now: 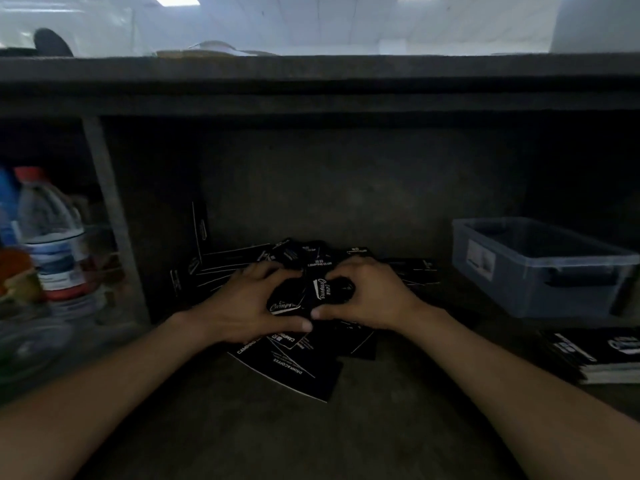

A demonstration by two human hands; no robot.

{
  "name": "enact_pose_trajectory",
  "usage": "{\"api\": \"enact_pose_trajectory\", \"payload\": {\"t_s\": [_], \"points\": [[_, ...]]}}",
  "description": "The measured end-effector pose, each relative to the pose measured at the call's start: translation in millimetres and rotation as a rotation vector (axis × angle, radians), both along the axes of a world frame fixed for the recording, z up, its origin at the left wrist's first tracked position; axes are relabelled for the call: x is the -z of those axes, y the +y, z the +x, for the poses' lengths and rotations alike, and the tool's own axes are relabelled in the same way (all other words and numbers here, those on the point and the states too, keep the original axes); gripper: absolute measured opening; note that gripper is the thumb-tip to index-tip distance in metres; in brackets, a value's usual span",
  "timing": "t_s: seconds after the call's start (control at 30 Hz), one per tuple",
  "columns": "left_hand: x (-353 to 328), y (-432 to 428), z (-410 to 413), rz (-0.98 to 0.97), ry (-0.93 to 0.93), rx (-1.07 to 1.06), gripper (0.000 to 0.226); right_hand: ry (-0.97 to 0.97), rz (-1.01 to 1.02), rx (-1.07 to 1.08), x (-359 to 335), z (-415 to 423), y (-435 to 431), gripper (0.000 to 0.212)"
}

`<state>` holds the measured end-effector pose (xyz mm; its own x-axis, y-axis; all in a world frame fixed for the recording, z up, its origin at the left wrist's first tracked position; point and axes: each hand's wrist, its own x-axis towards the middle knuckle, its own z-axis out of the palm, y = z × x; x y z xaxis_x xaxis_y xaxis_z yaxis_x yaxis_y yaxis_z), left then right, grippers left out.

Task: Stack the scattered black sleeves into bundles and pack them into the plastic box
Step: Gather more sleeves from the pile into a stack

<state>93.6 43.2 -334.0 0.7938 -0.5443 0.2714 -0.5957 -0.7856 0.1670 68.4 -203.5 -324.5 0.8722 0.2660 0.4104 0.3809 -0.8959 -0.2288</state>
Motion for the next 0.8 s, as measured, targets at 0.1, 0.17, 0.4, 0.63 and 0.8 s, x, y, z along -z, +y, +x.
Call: {"api": "enact_pose_trajectory", "payload": {"t_s": [0.1,0.17,0.4,0.63,0.8], "points": [[-3.7,9.4,-0.3,-0.210,0.022,0.106,0.076,0.046,-0.015,0.093,-3.2,-2.2,8.6,0.093],[-5.6,12.3,-0.4,-0.339,-0.012,0.097,0.067,0.089,0.067,0.106,-8.6,-1.7,9.8,0.086],[-14.7,-3.8,-22.3,-0.738,-0.036,0.079,0.075,0.102,0.787,-0.214,-26.1,-12.9,0.0,0.047],[-16.3,-10.0,-35.5,-0.618,0.058,0.204,0.041,0.304,0.645,-0.364,-31.1,-22.0,-10.8,0.032],[-10.3,-13.4,-40.1,-0.506,0.265,0.291,0.042,0.408,0.161,-0.122,-40.4,-27.5,-32.7,0.054]]}}
